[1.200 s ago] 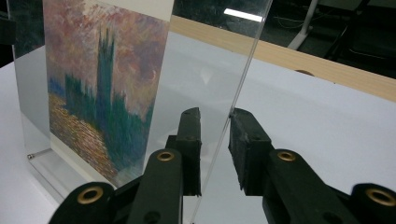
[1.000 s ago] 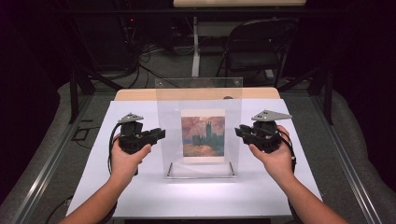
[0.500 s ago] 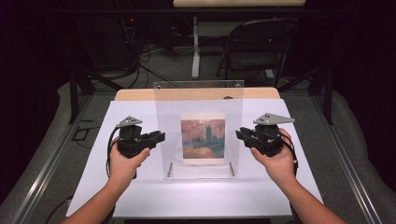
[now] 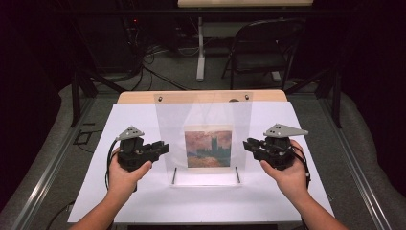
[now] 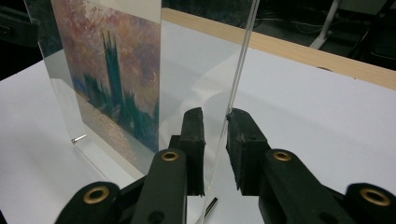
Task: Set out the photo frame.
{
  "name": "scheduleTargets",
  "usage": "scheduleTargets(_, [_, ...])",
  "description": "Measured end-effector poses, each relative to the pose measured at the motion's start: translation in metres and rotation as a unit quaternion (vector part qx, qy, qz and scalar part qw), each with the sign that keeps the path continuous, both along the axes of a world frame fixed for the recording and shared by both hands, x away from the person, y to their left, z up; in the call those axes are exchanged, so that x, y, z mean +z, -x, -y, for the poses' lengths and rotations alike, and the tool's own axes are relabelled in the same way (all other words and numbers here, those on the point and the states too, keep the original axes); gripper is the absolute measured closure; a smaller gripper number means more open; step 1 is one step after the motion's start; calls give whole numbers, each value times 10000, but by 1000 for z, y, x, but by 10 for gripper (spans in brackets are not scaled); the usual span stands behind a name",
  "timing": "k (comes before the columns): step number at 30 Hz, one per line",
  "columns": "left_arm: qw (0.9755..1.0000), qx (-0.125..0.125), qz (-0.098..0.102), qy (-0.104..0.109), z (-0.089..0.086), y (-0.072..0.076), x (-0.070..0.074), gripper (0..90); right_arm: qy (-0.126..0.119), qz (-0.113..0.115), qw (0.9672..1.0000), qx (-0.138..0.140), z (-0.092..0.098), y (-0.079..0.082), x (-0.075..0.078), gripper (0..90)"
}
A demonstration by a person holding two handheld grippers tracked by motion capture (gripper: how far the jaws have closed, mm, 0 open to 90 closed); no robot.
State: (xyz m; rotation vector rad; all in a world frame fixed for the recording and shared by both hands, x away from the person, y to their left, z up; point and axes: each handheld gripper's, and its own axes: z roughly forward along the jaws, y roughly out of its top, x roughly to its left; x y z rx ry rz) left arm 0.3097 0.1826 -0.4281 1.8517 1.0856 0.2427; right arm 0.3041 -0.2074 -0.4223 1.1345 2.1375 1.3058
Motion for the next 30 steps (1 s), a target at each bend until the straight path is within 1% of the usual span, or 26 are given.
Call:
scheduleTargets(5, [10000, -70, 27, -9, -1, 8, -1, 692, -76, 38, 10000, 27, 1, 9, -3, 766])
scheduleTargets(10, [9998, -71, 51, 150, -2, 12, -4, 683, -212, 42, 9998, 54, 3, 15, -5, 729])
scheduleTargets(11, [9997, -55, 14, 228, -3, 12, -5, 679, -218, 58, 9997, 63, 3, 15, -5, 717])
scheduleTargets(13, [9995, -41, -34, 299, -4, 11, -6, 672, -251, 89, 9996, 62, 2, 17, -6, 697])
scheduleTargets(15, [9993, -40, -58, 357, -6, 11, -8, 651, -282, 124, 9995, 94, 2, 18, -8, 667])
scheduleTargets(17, [9993, -25, -51, 374, -9, 11, -9, 618, -365, 96, 9992, 98, 3, 18, -9, 613])
scheduleTargets(18, [9992, -4, -37, 406, -10, 12, -10, 602, -384, 128, 9991, 110, 3, 18, -9, 596])
scheduleTargets(20, [9988, 29, -49, 478, -15, 14, -12, 565, -325, 152, 9993, 98, 4, 19, -11, 553])
scheduleTargets(23, [9988, 93, -138, 467, -23, 18, -18, 503, -277, 284, 9992, 51, 5, 22, -16, 461])
scheduleTargets(25, [9988, 215, -89, 434, -29, 24, -26, 492, -274, 376, 9989, -2, 8, 25, -22, 428])
scheduleTargets(27, [9990, 275, -139, 332, -35, 28, -34, 486, -348, 430, 9984, -61, 13, 28, -30, 418])
scheduleTargets(30, [9991, 422, -30, 72, -41, 33, -44, 476, -469, 380, 9981, -124, 20, 33, -42, 420])
